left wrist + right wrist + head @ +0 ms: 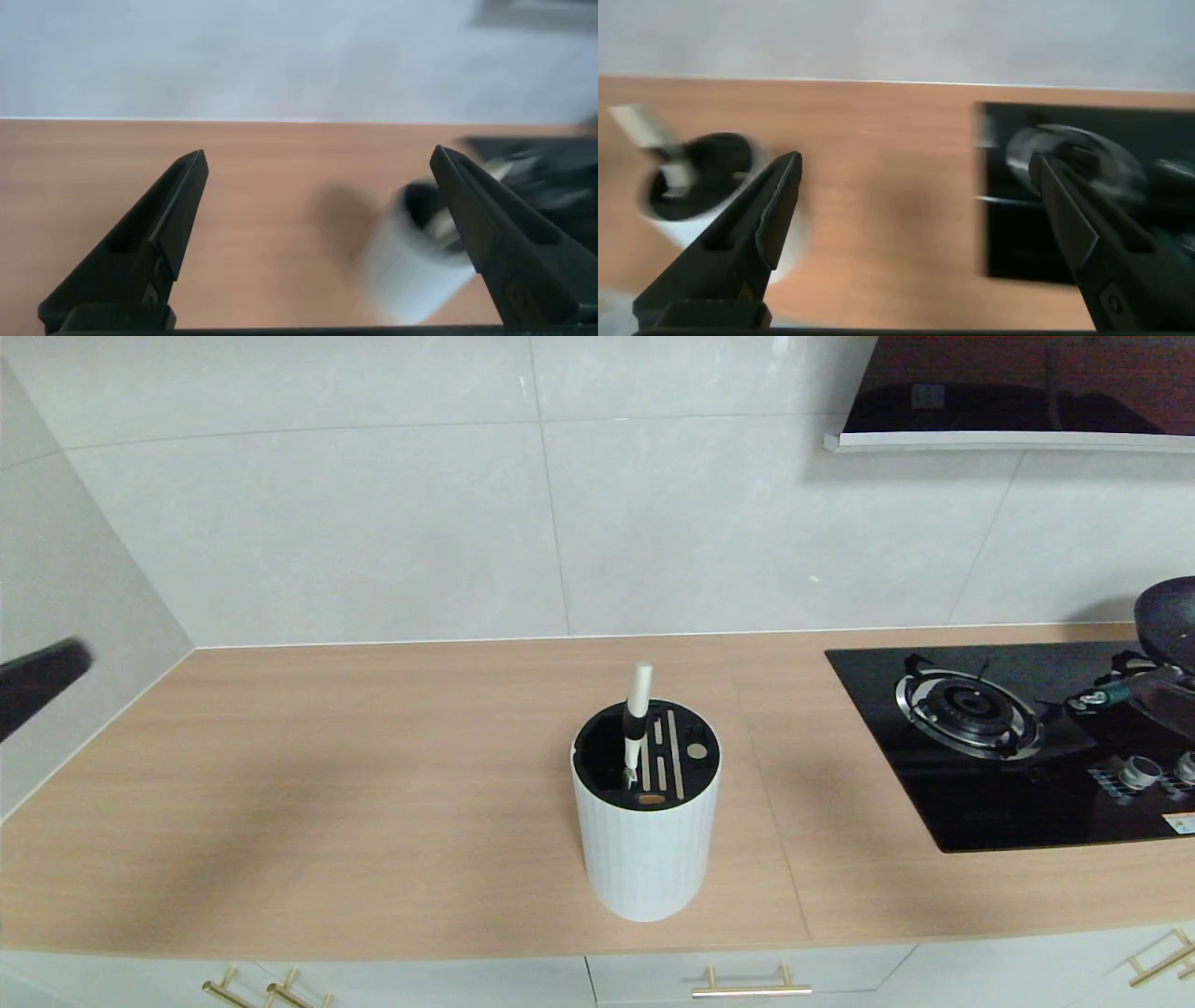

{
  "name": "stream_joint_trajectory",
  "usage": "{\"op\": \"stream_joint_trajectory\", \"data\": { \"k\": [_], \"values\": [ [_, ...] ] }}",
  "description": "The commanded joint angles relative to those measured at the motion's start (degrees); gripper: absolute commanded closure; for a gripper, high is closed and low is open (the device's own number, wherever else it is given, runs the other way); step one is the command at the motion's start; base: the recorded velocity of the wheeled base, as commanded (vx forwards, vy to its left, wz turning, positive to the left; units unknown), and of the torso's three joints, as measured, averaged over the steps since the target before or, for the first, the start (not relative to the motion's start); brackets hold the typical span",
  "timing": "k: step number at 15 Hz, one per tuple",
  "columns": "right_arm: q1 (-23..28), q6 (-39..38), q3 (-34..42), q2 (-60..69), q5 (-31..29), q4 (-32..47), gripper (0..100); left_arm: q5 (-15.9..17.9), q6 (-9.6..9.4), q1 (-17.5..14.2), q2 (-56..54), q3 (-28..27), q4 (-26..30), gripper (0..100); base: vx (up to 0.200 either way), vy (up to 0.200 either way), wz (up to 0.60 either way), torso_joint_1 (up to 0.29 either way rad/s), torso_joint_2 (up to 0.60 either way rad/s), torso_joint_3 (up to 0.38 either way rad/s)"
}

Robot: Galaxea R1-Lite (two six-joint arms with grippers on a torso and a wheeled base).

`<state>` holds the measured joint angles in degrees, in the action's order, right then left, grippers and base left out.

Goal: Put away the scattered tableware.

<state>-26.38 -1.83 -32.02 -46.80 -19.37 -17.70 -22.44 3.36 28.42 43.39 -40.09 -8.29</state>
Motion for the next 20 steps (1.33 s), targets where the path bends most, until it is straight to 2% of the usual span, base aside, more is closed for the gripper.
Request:
{"op": "stream_joint_trajectory", "data": {
  "k": [1,2,3,5,6,9,10,11,12,13,15,16,17,18,19,20],
  "values": [
    [11.9,0.1,5.2,21.3,2.1,7.8,0,5.9,-3.63,-9.8,-19.7,8.1,7.6,0,0.000,0.000,0.00,0.000,0.00,0.000],
    [16.4,0.2,5.5,25.8,3.2,10.4,0,7.5,-3.72,-11.5,-23.2,9.1,9.4,0,0.000,0.000,0.00,0.000,0.00,0.000],
    [18.4,1.1,5.1,30.9,4.8,14.2,0,7.7,-3.98,-13.1,-26.7,9.8,11.7,0,0.000,0.000,0.00,0.000,0.00,0.000],
    [18.6,2.4,4.3,37.4,5.0,20.9,0,7.8,-4.95,-15.5,-31.8,10.9,15.1,0,0.000,0.000,0.00,0.000,0.00,0.000],
    [18.9,3.1,3.7,41.2,4.8,26.2,0,7.9,-4.95,-18.2,-36.4,13.2,17.6,0,0.000,0.000,0.00,0.000,0.00,0.000],
    [19.9,3.2,4.3,41.0,-0.1,26.1,0,5.0,-3.63,-22.2,-37.8,16.9,16.0,0,0.000,0.000,0.00,0.000,0.00,0.000],
    [24.4,3.2,5.3,42.1,-0.3,26.7,0,5.2,-2.66,-26.2,-39.0,17.7,15.5,0,0.000,0.000,0.00,0.000,0.00,0.000],
    [27.6,3.3,7.9,44.7,2.1,27.0,0,6.8,-2.75,-29.3,-42.2,19.5,15.7,0,0.000,0.000,0.00,0.000,0.00,0.000],
    [27.3,3.8,11.1,45.0,2.7,26.5,0,6.1,-2.66,-29.4,-42.2,22.5,15.0,0,0.000,0.000,0.00,0.000,0.00,0.000],
    [27.3,3.8,13.4,45.5,1.3,26.1,0,4.4,-1.78,-29.4,-42.2,25.0,12.9,0,0.000,0.000,0.00,0.000,0.00,0.000],
    [26.8,3.9,18.0,46.8,1.7,26.0,0,7.6,-2.49,-28.9,-43.4,29.7,11.8,0,0.000,0.000,0.00,0.000,0.00,0.000],
    [26.8,3.9,24.4,46.7,2.7,23.4,0,10.5,-3.19,-28.9,-43.4,34.6,10.0,0,0.000,0.000,0.00,0.000,0.00,0.000],
    [26.8,3.8,27.6,46.7,4.4,19.9,0,12.4,-3.19,-28.9,-43.4,37.4,8.5,0,0.000,0.000,0.00,0.000,0.00,0.000],
    [26.7,3.9,32.0,46.7,8.8,13.8,0,17.2,-2.75,-28.9,-43.4,40.1,6.1,0,0.000,0.000,0.00,0.000,0.00,0.000],
    [26.7,3.7,31.9,46.7,12.2,15.3,0,19.5,-2.13,-28.9,-43.4,40.1,6.7,0,0.000,0.000,0.00,0.000,0.00,0.000],
    [26.7,3.5,31.9,46.7,14.1,15.8,0,19.5,-2.49,-28.9,-43.4,40.1,6.8,0,0.000,0.000,0.00,0.000,0.00,0.000]
  ]
}}
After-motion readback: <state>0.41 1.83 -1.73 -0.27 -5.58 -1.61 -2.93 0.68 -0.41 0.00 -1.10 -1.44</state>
